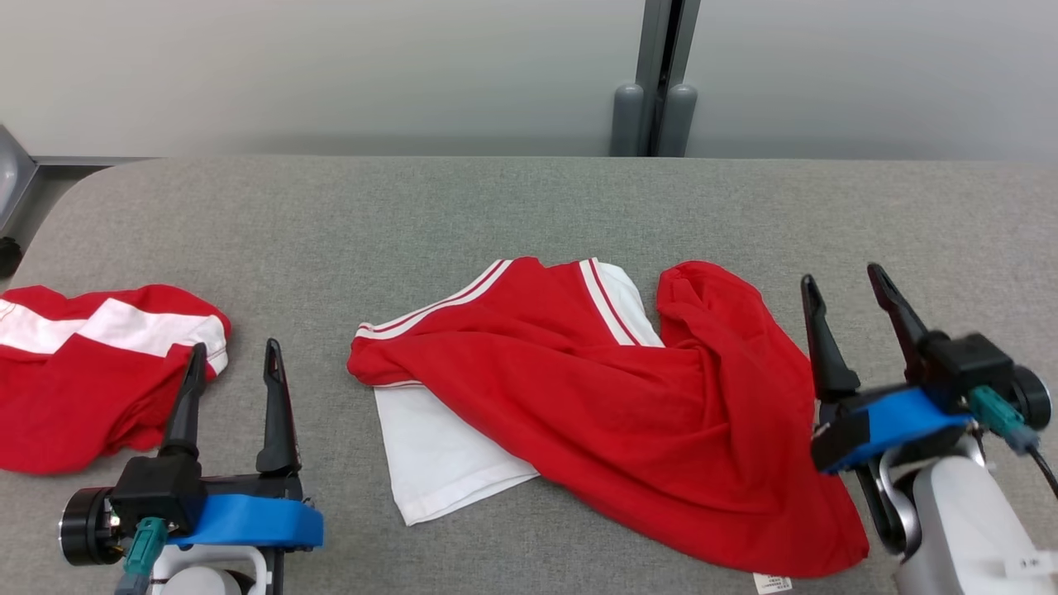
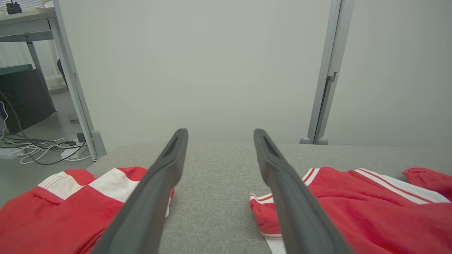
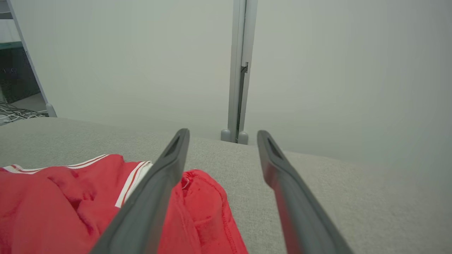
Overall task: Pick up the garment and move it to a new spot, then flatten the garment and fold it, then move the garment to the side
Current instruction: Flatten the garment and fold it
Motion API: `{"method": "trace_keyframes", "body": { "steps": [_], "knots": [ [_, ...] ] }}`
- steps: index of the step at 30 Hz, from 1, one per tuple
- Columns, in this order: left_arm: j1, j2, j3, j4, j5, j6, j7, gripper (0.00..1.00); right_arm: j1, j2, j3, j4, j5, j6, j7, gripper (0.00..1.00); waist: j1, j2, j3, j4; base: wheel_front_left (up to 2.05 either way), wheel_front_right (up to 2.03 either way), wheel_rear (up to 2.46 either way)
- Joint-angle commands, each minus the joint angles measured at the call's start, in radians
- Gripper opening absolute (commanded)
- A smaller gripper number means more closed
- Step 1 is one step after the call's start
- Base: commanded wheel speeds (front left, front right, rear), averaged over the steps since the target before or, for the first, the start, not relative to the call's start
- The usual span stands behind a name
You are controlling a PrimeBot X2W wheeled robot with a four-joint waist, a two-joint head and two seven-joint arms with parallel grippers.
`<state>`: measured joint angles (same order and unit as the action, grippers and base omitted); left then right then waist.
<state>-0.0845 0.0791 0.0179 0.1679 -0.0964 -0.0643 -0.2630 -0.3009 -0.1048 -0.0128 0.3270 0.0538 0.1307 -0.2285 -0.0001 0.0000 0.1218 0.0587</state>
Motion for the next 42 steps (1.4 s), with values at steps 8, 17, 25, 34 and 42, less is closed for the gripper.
{"method": "trace_keyframes", "body": {
  "steps": [8, 17, 25, 34, 42],
  "knots": [
    [-0.034, -0.015, -0.001, 0.011, 0.01, -0.02, -0.002, 1.0, -0.121, -0.059, 0.15, 0.147, 0.039, 0.0, 0.123, 1.0, 0.0001, 0.0, 0.02, 0.036, 0.0, 0.0, 0.0],
    [-0.058, -0.025, -0.003, 0.015, 0.009, -0.023, -0.002, 1.0, -0.215, -0.118, 0.281, 0.349, 0.113, 0.0, 0.253, 1.0, 0.0001, 0.0, 0.063, 0.064, 0.0, 0.0, 0.0],
    [-0.078, -0.028, -0.009, 0.024, 0.002, -0.026, -0.002, 1.0, -0.298, -0.161, 0.314, 0.485, 0.172, 0.0, 0.231, 0.0, 0.0001, 0.0, 0.083, 0.074, 0.0, 0.0, 0.0],
    [-0.095, -0.029, -0.016, 0.029, -0.005, -0.027, -0.002, 1.0, -0.433, -0.196, 0.261, 0.593, 0.167, 0.0, 0.135, 0.0, 0.0001, 0.0, 0.093, 0.081, 0.0, 0.0, 0.0],
    [-0.103, -0.029, -0.035, 0.027, -0.017, -0.014, -0.002, 1.0, -0.532, -0.18, 0.174, 0.754, 0.106, 0.0, 0.032, 0.42, 0.0001, 0.0, 0.1, 0.1, 0.0, 0.0, 0.0]
  ]
}}
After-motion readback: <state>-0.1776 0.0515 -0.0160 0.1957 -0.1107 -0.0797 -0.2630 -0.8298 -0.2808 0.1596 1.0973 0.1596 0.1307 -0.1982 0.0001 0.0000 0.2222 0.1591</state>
